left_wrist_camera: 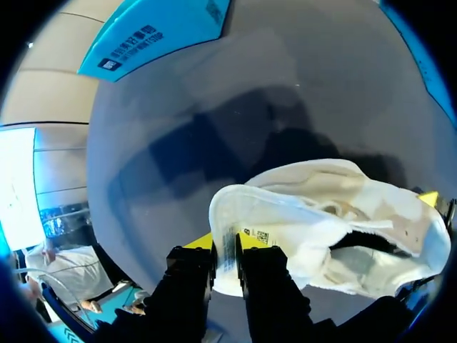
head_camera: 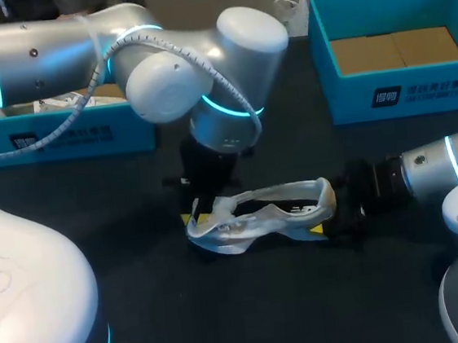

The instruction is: Take the shoe out of the shoebox, open the shoe tongue, remove and reinsert the insole, then place the shoe into the shoebox

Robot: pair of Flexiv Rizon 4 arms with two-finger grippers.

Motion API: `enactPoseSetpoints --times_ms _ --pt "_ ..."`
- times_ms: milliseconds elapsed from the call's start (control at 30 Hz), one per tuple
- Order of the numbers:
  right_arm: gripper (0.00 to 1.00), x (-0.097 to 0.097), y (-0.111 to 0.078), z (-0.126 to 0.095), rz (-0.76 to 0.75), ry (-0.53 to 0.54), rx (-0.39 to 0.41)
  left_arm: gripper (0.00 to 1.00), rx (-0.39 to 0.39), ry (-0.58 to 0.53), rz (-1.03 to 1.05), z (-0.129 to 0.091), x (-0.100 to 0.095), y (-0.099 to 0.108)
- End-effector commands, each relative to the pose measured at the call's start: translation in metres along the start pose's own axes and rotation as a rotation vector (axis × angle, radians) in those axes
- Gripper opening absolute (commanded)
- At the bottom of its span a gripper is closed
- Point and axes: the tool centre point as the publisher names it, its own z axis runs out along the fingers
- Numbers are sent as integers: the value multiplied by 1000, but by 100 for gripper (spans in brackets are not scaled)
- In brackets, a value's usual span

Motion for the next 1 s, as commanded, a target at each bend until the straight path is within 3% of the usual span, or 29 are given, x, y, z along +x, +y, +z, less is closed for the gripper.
enactPoseSetpoints --times_ms 33,133,267,467,667,900,1000 --pt "0 0 -2 3 1 -2 6 22 0 -1 0 10 0 -2" --pt "0 0 -2 3 1 -2 6 38 -1 -2 3 15 -2 -4" --pt "0 0 -2 3 1 -2 6 45 -1 -8 5 21 -4 -6" --pt "0 0 -2 3 1 -2 6 46 -4 -11 -3 21 -9 -8" --pt "0 0 -2 3 1 -2 6 50 1 21 50 4 -19 -2" --pt "0 0 -2 3 1 -2 6 94 9 58 98 -15 -21 5" --pt "0 0 -2 3 1 -2 6 100 21 63 123 -23 -20 9"
